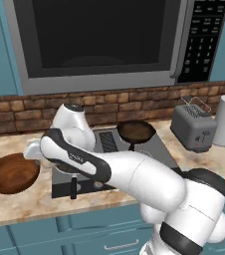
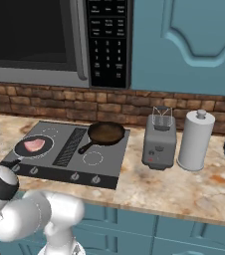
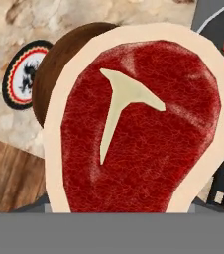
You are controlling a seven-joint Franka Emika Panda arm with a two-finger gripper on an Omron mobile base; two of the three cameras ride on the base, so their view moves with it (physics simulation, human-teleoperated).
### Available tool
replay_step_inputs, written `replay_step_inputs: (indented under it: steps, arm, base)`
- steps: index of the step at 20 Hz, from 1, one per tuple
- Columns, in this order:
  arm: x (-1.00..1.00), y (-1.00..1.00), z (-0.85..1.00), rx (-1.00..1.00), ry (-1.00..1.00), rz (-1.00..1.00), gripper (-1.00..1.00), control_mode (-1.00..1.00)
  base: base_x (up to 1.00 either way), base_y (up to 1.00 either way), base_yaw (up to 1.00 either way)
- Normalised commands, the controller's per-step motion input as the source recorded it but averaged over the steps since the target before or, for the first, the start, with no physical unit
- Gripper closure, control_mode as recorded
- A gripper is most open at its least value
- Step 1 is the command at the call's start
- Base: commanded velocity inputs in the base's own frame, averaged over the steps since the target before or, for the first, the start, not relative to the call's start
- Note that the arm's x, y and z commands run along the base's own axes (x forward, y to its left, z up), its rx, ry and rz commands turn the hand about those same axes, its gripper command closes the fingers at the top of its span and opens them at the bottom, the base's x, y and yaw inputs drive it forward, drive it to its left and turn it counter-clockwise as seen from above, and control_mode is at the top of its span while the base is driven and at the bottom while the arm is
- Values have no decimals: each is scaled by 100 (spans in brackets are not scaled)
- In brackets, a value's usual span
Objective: Place one of the steaks on the plate and the other in the bowl. Then place the bowl in the fridge.
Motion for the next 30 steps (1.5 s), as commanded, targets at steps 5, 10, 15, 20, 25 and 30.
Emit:
replay_step_inputs:
  steps: [5, 10, 15, 20, 25, 30]
  arm:
    - [49, 59, -19, -9, 1, 0, 100, -100]
    - [55, 64, -28, -10, 3, 0, 100, -100]
    - [50, 64, -24, -10, 4, 0, 100, -100]
    - [27, 69, -10, -10, 5, 0, -100, -100]
    - [4, 16, 46, -6, 1, 0, -100, -100]
    - [-5, -1, 53, -3, 1, 0, -100, -100]
  base:
    - [0, 0, 0]
    - [0, 0, 0]
    - [0, 0, 0]
    - [0, 0, 0]
    - [0, 0, 0]
    - [0, 0, 0]
